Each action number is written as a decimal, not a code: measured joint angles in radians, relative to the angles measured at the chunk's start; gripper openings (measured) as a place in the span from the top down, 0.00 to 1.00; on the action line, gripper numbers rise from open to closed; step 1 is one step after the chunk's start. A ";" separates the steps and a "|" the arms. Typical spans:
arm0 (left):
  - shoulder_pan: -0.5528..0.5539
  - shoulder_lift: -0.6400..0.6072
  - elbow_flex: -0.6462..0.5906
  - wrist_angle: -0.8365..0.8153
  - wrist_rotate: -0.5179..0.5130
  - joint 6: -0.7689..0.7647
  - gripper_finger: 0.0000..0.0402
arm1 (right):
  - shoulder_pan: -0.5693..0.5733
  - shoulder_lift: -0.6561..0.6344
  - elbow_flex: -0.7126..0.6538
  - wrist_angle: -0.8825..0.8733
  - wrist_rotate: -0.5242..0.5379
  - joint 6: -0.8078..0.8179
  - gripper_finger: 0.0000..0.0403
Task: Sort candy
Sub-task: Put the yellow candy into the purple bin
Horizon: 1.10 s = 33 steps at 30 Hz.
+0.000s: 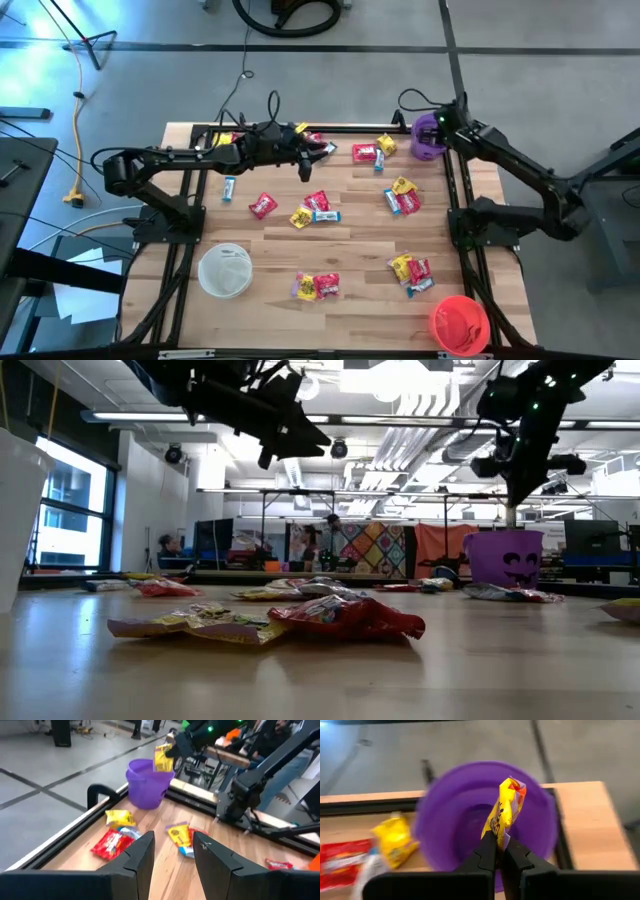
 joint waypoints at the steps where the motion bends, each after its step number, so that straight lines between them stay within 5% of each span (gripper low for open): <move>1: 0.000 0.000 0.000 -0.005 0.000 0.000 0.70 | 0.005 0.012 0.007 -0.015 0.021 0.013 0.99; 21: -0.085 0.000 0.000 -0.100 0.003 0.001 0.70 | 0.105 0.235 0.052 0.087 0.112 0.206 0.99; 29: -0.093 -0.005 0.000 -0.121 -0.011 0.002 0.70 | 0.074 0.392 0.323 -0.104 0.088 0.059 0.99; 33: -0.096 -0.041 0.002 -0.154 -0.043 0.034 0.70 | -0.007 0.472 0.425 -0.172 -0.012 -0.024 0.99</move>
